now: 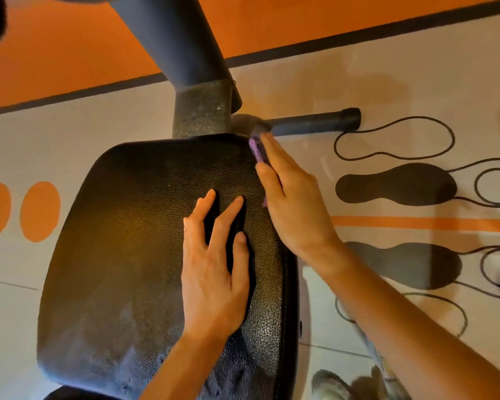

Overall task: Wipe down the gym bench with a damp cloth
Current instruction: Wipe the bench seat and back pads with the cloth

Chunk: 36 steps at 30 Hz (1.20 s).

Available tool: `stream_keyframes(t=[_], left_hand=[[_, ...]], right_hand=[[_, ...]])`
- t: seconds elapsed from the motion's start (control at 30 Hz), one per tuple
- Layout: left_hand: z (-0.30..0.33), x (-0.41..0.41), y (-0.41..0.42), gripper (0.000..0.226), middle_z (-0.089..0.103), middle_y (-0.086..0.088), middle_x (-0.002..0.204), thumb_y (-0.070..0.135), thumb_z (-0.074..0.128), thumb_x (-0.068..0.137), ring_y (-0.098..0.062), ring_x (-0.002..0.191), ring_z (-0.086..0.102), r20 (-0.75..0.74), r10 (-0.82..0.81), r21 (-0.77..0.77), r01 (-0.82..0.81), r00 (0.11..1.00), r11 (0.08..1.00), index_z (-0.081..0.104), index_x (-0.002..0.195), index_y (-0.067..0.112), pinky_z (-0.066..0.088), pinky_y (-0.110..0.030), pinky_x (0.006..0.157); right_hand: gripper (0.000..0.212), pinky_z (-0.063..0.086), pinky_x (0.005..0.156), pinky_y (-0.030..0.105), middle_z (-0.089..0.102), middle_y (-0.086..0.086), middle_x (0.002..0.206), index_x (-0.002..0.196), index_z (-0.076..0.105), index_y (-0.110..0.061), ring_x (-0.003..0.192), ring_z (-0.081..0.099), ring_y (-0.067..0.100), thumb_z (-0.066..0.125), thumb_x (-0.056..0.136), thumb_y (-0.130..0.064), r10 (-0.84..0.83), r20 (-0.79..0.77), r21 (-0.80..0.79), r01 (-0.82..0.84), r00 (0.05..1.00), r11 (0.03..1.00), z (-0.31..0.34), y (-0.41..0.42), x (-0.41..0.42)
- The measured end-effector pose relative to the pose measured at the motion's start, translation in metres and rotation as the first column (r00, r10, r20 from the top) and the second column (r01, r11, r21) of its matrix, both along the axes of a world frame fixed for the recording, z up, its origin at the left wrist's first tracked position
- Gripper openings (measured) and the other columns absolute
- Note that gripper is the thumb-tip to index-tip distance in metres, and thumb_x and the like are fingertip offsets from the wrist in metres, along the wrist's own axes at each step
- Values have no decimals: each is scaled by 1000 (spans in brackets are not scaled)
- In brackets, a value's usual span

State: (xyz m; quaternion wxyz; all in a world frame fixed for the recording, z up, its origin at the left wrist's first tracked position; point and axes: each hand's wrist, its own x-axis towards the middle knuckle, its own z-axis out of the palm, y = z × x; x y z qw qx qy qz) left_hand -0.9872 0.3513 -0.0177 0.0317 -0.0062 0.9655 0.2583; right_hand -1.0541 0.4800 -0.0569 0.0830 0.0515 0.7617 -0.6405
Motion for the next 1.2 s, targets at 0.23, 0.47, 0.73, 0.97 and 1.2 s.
stream_keyframes(t=[0.23, 0.47, 0.73, 0.97, 1.2], left_hand=[[-2, 2, -2, 41, 24, 11, 155, 31, 40, 101, -4, 147, 17, -9, -15, 23, 16, 1000, 1000, 43, 142, 36, 33, -52, 114], [-4, 0, -3, 45, 29, 5, 154, 29, 43, 100, -14, 146, 25, -36, -9, 80, 12, 999, 997, 40, 145, 26, 32, -50, 115], [6, 16, -17, 42, 34, -1, 152, 17, 44, 100, -17, 145, 28, -70, 10, 160, 1, 998, 987, 43, 143, 16, 30, -50, 116], [28, 84, -72, 42, 29, 7, 153, 20, 45, 99, -16, 146, 26, 7, 168, 181, -167, 986, 969, 45, 141, 22, 33, -49, 115], [56, 120, -124, 43, 24, 13, 155, 26, 47, 98, -18, 146, 29, 62, 320, 194, -326, 945, 925, 43, 141, 28, 35, -46, 115]], right_hand=[[47, 46, 93, 16, 52, -6, 136, 147, 30, -22, 117, 54, 4, 31, 102, -36, 30, -86, 173, -14, 996, 985, 5, -3, 17], [45, 32, 90, -3, 52, -8, 136, 148, 29, -23, 119, 51, 1, 34, 104, -28, -51, -17, 183, 53, 999, 982, 18, -8, 14], [56, 29, 109, 12, 23, -7, 156, 148, 25, -18, 140, 18, -10, 32, 96, -38, -162, -61, 303, 173, 985, 937, 39, -32, 177], [51, 47, 100, 49, 33, -18, 152, 146, 33, -33, 126, 52, 24, 36, 98, -50, -62, 10, 352, 54, 998, 934, 80, -20, 190], [46, 34, 110, 24, 38, -7, 149, 141, 35, -28, 136, 34, 1, 46, 98, -38, 119, -96, 472, -60, 988, 880, 112, -33, 166]])
